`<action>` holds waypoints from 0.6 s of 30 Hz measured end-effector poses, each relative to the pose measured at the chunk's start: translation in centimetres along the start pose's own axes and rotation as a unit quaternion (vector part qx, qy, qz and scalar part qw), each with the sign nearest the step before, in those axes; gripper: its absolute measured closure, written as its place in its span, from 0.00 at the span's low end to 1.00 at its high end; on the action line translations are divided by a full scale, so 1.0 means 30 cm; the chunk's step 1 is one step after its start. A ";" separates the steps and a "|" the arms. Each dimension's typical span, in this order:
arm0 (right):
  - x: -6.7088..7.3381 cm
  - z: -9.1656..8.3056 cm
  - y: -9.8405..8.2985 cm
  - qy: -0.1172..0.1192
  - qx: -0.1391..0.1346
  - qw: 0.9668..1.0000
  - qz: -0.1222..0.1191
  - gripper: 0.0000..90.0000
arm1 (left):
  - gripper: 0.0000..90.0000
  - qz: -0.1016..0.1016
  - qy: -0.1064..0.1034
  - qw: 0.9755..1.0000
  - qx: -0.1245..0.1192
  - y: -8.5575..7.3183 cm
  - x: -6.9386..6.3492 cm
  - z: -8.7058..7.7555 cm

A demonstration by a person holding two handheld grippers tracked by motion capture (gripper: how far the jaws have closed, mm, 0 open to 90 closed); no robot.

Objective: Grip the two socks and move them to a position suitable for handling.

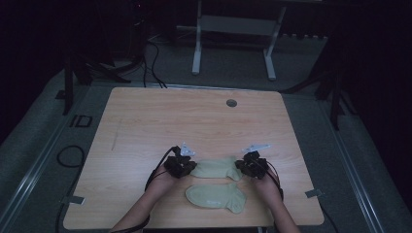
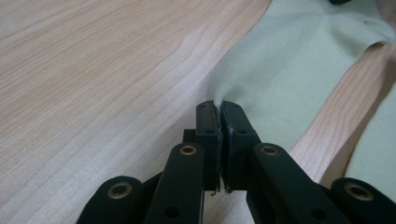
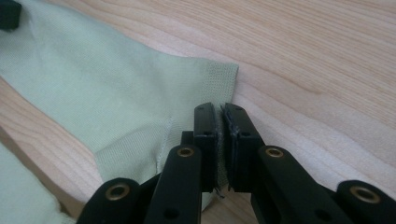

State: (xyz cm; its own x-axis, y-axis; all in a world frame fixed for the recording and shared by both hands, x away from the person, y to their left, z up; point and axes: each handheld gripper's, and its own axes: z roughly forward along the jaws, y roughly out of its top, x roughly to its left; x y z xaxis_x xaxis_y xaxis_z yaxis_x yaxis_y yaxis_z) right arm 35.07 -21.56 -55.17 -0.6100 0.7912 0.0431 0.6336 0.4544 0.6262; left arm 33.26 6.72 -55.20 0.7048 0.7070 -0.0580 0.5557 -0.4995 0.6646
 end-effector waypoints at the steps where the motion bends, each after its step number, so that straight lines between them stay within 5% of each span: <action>1: -0.002 0.001 0.001 0.000 0.001 1.000 0.000 0.93 | 0.96 0.001 0.000 1.000 0.002 0.001 0.000 0.000; 3: -0.004 0.003 0.004 0.001 0.002 1.000 0.001 0.91 | 0.95 0.007 0.000 1.000 0.009 0.004 0.001 0.001; 5: -0.007 -0.002 0.010 0.005 0.002 1.000 0.001 0.85 | 0.78 0.004 0.002 1.000 0.005 0.010 0.007 -0.012; 7: -0.009 -0.018 0.018 0.007 -0.001 1.000 0.001 0.81 | 0.72 0.000 0.001 1.000 -0.006 0.019 0.013 -0.034; 12: 0.005 -0.064 0.033 0.008 -0.022 1.000 -0.006 0.82 | 0.73 0.006 -0.003 0.999 -0.038 0.039 -0.008 -0.068; 14: 0.035 -0.074 0.033 0.018 -0.029 0.999 -0.012 0.82 | 0.82 0.016 -0.006 0.999 -0.034 0.041 -0.029 -0.056; 18: 0.067 -0.035 0.011 0.020 -0.009 0.999 -0.039 0.76 | 0.81 0.033 -0.004 0.999 -0.005 0.029 -0.055 -0.005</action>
State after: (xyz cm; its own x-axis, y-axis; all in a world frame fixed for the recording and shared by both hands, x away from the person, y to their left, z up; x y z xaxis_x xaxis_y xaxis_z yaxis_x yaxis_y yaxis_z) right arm 33.56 -20.24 -54.06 -0.6765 0.7360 0.0242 0.5744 0.5068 0.6429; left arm 32.50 5.20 -54.42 0.7433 0.6687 -0.0194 0.5034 -0.5399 0.6746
